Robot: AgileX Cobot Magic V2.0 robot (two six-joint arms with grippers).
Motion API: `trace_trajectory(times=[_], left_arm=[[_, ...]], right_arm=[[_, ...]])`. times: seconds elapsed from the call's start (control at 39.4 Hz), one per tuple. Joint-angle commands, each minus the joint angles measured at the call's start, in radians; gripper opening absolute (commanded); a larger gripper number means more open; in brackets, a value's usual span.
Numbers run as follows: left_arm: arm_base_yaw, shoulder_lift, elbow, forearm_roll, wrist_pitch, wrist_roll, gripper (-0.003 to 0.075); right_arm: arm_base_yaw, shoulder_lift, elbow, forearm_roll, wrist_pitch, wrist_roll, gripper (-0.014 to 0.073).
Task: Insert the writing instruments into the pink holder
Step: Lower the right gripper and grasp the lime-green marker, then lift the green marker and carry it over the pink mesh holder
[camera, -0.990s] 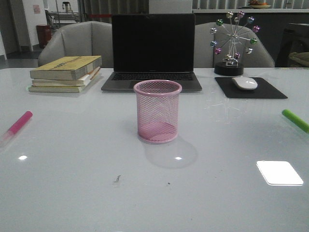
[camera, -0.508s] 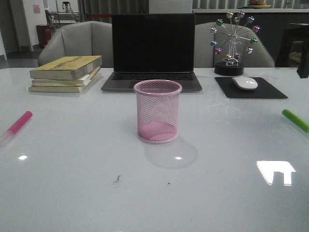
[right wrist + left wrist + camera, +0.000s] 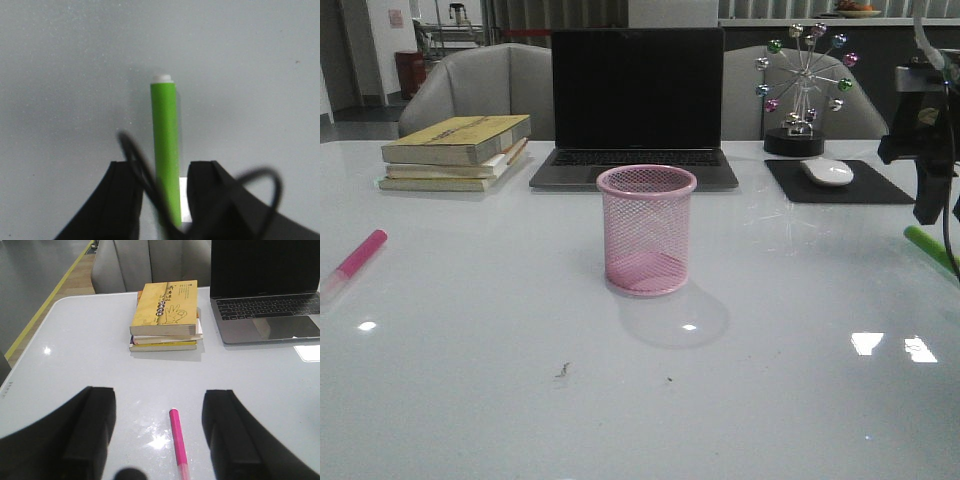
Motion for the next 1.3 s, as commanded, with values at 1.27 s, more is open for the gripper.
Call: trace_trajectory(times=[1.27], left_arm=[[-0.005, -0.009, -0.037, -0.009, -0.076, -0.005, 0.0447]], right_arm=[[-0.004, 0.015, -0.035, -0.008, -0.042, -0.025, 0.0064]])
